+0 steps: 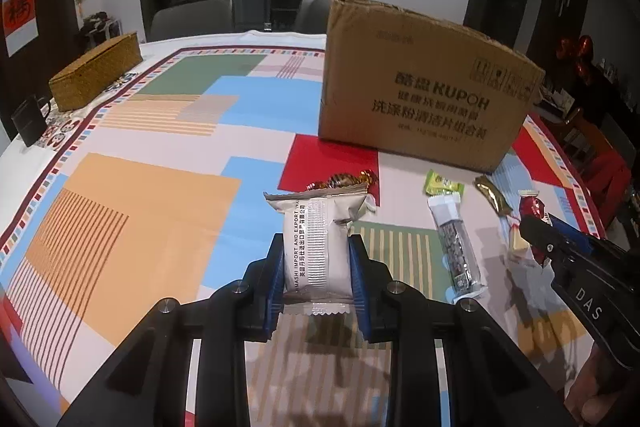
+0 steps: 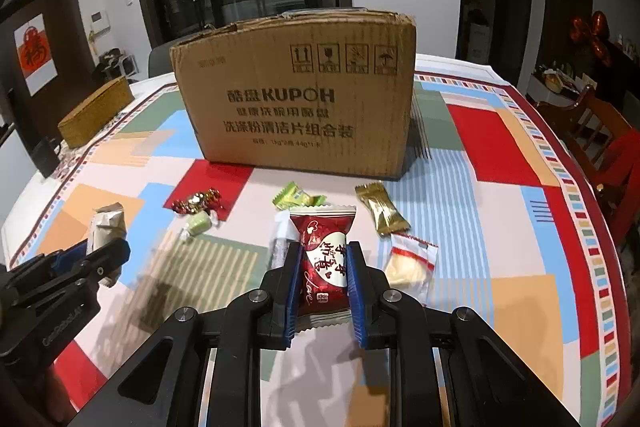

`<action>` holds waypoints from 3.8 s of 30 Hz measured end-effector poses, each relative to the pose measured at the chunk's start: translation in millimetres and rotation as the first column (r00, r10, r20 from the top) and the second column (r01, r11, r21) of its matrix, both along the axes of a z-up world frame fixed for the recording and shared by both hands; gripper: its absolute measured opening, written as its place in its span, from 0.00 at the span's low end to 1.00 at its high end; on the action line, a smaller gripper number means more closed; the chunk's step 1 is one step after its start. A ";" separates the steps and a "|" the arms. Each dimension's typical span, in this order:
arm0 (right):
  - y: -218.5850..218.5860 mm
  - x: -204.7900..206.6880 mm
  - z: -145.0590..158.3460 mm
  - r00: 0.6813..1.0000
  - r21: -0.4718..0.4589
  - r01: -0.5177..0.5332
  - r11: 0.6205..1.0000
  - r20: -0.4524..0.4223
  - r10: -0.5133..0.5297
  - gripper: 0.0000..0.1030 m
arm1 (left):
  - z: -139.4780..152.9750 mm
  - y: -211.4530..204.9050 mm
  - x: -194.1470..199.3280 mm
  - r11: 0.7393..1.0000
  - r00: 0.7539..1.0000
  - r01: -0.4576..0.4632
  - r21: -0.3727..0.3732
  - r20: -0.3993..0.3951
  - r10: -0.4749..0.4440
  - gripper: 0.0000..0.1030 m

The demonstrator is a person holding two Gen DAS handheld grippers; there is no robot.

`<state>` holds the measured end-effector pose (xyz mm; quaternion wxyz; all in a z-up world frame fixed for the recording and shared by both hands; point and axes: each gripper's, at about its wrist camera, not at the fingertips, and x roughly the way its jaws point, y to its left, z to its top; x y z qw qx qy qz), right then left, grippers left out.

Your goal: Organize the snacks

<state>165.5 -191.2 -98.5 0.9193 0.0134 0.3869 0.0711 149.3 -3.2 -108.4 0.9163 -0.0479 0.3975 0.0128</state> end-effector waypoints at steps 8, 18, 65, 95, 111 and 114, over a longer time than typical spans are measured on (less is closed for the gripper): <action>3.1 -1.8 22.5 0.999 0.005 0.007 1.000 0.043 -0.008 0.22 | 13.3 2.6 -0.2 1.000 1.000 0.015 -0.010 0.020 -0.015 0.29; 6.2 1.4 47.3 0.997 0.004 0.006 1.000 0.081 -0.006 0.22 | 42.3 6.5 9.3 1.000 0.997 0.018 -0.017 0.071 -0.017 0.29; 8.0 84.2 144.8 0.965 0.018 -0.003 1.000 0.261 -0.002 0.22 | 133.9 0.8 106.8 0.994 0.971 0.109 0.008 0.215 -0.108 0.29; -3.8 150.9 130.9 0.975 0.039 -0.001 0.999 0.222 -0.008 0.22 | 124.8 -32.6 184.1 0.968 0.945 0.249 0.042 0.209 -0.252 0.29; 1.9 158.1 130.5 0.974 -0.009 0.007 1.000 0.226 -0.005 0.54 | 119.1 -25.9 187.1 0.971 0.954 0.238 0.031 0.179 -0.240 0.53; 1.9 153.0 135.7 0.969 -0.023 0.024 0.999 0.245 -0.018 0.61 | 121.5 -25.2 183.8 0.973 0.956 0.230 0.030 0.181 -0.231 0.63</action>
